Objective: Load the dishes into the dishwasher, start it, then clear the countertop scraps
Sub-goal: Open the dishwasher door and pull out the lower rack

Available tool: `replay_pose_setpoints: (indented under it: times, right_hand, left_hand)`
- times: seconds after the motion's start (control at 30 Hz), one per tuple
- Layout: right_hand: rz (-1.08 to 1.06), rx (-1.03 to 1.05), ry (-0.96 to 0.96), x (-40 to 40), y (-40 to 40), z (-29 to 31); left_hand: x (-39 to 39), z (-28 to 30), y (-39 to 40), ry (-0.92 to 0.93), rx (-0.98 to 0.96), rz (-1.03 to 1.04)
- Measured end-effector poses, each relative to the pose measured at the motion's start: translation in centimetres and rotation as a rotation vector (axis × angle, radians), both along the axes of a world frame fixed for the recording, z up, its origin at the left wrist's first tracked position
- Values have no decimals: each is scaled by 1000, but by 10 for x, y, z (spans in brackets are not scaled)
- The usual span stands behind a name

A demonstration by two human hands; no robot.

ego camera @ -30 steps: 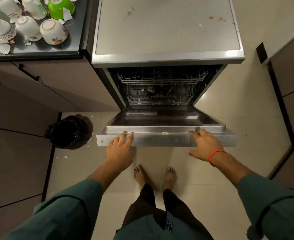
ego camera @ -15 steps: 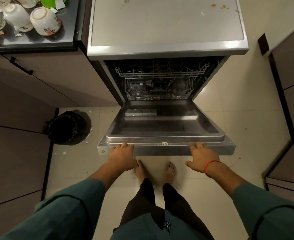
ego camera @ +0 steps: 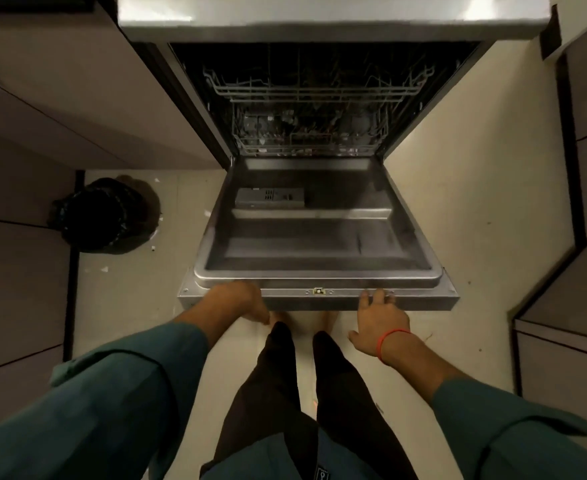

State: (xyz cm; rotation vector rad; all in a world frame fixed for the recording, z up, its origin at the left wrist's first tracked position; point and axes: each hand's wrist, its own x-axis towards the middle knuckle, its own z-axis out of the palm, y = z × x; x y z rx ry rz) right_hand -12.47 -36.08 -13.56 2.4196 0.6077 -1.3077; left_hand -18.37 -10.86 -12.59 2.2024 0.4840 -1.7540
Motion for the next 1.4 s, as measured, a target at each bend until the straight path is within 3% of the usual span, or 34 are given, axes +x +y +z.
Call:
replay_pose_setpoints:
  times: [0.4,0.6,0.7,0.83,0.93,1.13,1.4]
  right_hand:
    - [4,-78,173,-28,-15,-69]
    - [-46,-95,289,-28,-13,-102]
    - [-43,17,275,-29,-11,-114]
    - [-67,222,107,-42,-10,-127]
    - [-75,275,115,-55,-14,-141]
    - [22,187,231,-73,-37,-172]
    - [-69,110,263,-78,-44,-224]
  left_hand:
    - [-41,-78,-24,202,-89,90]
    - [-69,-114,-39,211,-89,142]
    - [-84,-137,-51,218,-78,188]
    - [-105,-160,-63,148,-63,273]
    - [-120,-177,-72,102,-54,315]
    - [-131,-214,-75,125,-75,360]
    - [-144,-263,-76,163,-113,384]
